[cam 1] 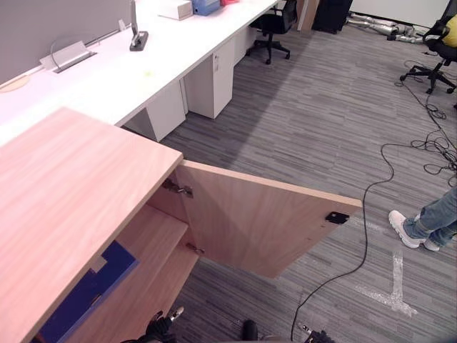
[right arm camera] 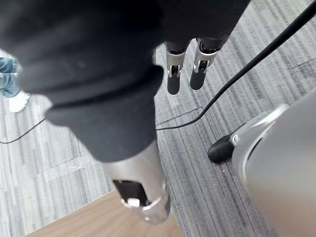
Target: Walk over to the cabinet, pick up the folder, carry it to the office cabinet, place the folder inside the office cabinet, then close the office cabinet door
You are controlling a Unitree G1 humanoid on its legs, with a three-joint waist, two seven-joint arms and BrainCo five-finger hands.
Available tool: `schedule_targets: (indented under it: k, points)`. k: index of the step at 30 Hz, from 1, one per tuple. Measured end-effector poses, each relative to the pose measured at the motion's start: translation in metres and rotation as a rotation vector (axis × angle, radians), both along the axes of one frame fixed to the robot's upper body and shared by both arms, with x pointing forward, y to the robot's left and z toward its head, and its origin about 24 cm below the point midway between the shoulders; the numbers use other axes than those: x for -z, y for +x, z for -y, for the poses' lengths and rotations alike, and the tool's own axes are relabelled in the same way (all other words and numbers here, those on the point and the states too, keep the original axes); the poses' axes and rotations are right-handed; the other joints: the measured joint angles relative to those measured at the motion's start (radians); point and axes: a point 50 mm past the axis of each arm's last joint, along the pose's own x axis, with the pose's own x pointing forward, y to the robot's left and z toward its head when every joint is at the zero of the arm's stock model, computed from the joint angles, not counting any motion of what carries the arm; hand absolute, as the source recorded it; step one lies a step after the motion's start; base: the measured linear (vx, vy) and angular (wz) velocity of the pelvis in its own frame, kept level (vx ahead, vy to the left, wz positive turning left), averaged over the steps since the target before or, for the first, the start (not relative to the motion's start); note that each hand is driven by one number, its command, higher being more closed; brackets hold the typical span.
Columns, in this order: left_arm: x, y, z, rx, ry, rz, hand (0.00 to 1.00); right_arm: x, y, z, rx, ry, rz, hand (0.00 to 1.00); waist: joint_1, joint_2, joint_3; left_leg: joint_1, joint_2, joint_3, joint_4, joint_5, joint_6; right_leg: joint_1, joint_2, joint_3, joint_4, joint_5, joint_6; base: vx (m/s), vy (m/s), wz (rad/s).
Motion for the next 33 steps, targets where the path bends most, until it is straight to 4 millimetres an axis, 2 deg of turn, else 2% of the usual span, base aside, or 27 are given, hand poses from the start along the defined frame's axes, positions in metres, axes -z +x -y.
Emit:
schedule_targets:
  k: [3, 7, 10, 11, 12, 13, 14, 15, 17, 19, 20, 21, 22, 25, 33]
  points:
    - [0.000, -0.001, -0.001, 0.019, 0.006, -0.005, 0.00, 0.001, -0.004, -0.001, 0.002, 0.005, -0.015, 0.00, -0.013, 0.000, 0.000, 0.011, -0.018, -0.014, 0.001, 0.002, 0.003, 0.037, -0.013, -0.005, -0.046, 0.015, 0.015, 0.04, 0.108, 0.05]
    - [0.000, 0.000, 0.000, 0.042, 0.011, -0.006, 0.00, 0.001, -0.004, -0.001, 0.002, 0.006, -0.015, 0.00, -0.015, 0.000, -0.003, 0.011, -0.038, -0.021, 0.018, 0.002, 0.003, 0.066, -0.031, -0.007, -0.077, 0.020, 0.022, 0.04, 0.104, 0.04]
    - [-0.001, 0.003, -0.002, 0.045, 0.021, 0.002, 0.00, 0.001, -0.004, 0.000, 0.000, 0.004, -0.014, 0.00, -0.015, -0.005, 0.009, -0.066, -0.063, -0.021, 0.186, 0.001, 0.003, 0.064, -0.069, -0.010, -0.065, 0.021, 0.022, 0.01, 0.090, 0.08]
    - [-0.002, 0.005, -0.004, 0.037, 0.027, 0.011, 0.00, 0.000, 0.001, 0.000, -0.001, 0.000, -0.004, 0.00, -0.010, -0.014, 0.027, -0.133, -0.061, -0.015, 0.312, -0.050, -0.005, 0.070, -0.100, -0.010, -0.056, 0.022, 0.019, -0.02, 0.153, 0.05]
    - [-0.003, 0.006, -0.005, 0.022, 0.029, 0.022, 0.00, 0.000, 0.002, 0.001, 0.004, -0.005, -0.003, 0.00, -0.008, 0.007, 0.040, -0.150, -0.006, -0.002, 0.302, -0.088, -0.006, 0.076, -0.087, -0.015, -0.040, 0.022, 0.020, -0.02, 0.143, 0.03]
    - [-0.003, 0.006, -0.005, 0.014, 0.030, 0.027, 0.00, -0.001, 0.004, 0.004, 0.006, -0.014, 0.004, 0.00, -0.015, 0.017, 0.043, -0.151, 0.034, 0.011, 0.276, -0.069, -0.027, 0.078, -0.072, -0.019, -0.031, 0.016, 0.023, -0.02, 0.127, -0.18]
    - [-0.004, 0.007, -0.006, -0.004, 0.031, 0.033, 0.00, -0.003, 0.012, 0.005, 0.009, -0.025, 0.026, 0.00, -0.006, 0.016, 0.051, -0.140, 0.032, 0.019, 0.277, -0.081, -0.022, 0.072, -0.063, -0.015, -0.006, -0.011, 0.048, -0.02, 0.110, -0.14]
    - [-0.005, 0.008, -0.007, 0.001, 0.036, 0.037, 0.00, -0.005, 0.017, 0.004, 0.012, -0.033, 0.052, 0.00, -0.010, 0.005, 0.057, -0.146, 0.024, 0.016, 0.280, -0.081, -0.022, 0.057, -0.071, -0.015, 0.005, -0.015, 0.051, -0.02, 0.107, -0.14]
    - [-0.006, 0.011, -0.006, -0.002, 0.034, 0.049, 0.00, -0.006, 0.017, 0.007, 0.039, -0.042, 0.062, 0.00, -0.012, 0.003, 0.058, -0.144, 0.011, 0.015, 0.254, -0.078, -0.018, 0.040, -0.083, -0.014, 0.017, -0.016, 0.053, -0.03, 0.104, 0.00]
    - [-0.005, 0.010, -0.005, -0.002, 0.031, 0.049, 0.00, -0.006, 0.015, 0.006, 0.045, -0.041, 0.060, 0.00, -0.017, 0.002, 0.054, -0.143, -0.004, 0.014, 0.206, -0.063, 0.003, 0.015, -0.094, -0.015, 0.026, -0.018, 0.057, -0.03, 0.078, 0.01]
    - [-0.005, 0.010, -0.005, 0.005, 0.032, 0.047, 0.00, -0.005, 0.015, 0.004, 0.045, -0.036, 0.058, 0.00, -0.021, 0.001, 0.054, -0.141, -0.017, 0.010, 0.156, -0.040, 0.022, -0.005, -0.100, -0.015, 0.025, -0.018, 0.058, 0.00, 0.027, 0.08]
    - [-0.005, 0.010, -0.004, 0.011, 0.032, 0.047, 0.00, -0.005, 0.014, 0.004, 0.049, -0.033, 0.055, 0.00, -0.025, -0.001, 0.054, -0.139, -0.029, 0.005, 0.119, -0.018, 0.025, -0.014, -0.109, -0.017, 0.023, -0.017, 0.058, 0.02, 0.003, 0.16]
    - [-0.005, 0.010, -0.003, 0.016, 0.032, 0.046, 0.00, -0.004, 0.011, 0.003, 0.055, -0.030, 0.049, 0.00, -0.029, -0.002, 0.054, -0.128, -0.039, -0.004, 0.077, 0.008, 0.024, -0.021, -0.116, -0.022, 0.023, -0.016, 0.060, 0.03, -0.019, 0.20]
    - [-0.005, 0.009, -0.003, 0.030, 0.039, 0.041, 0.00, -0.002, 0.003, 0.002, 0.083, -0.021, 0.033, 0.00, -0.031, -0.003, 0.055, -0.084, -0.037, -0.019, 0.022, 0.032, 0.022, -0.001, -0.117, -0.033, 0.026, -0.016, 0.060, 0.03, -0.024, 0.11]
    - [-0.004, 0.008, 0.000, 0.009, 0.031, 0.040, 0.00, -0.005, 0.010, 0.001, 0.050, -0.031, 0.057, 0.00, -0.019, -0.002, 0.059, -0.036, -0.039, 0.019, 0.018, 0.036, 0.024, -0.005, -0.122, -0.021, 0.096, -0.016, 0.059, -0.03, 0.016, -0.11]
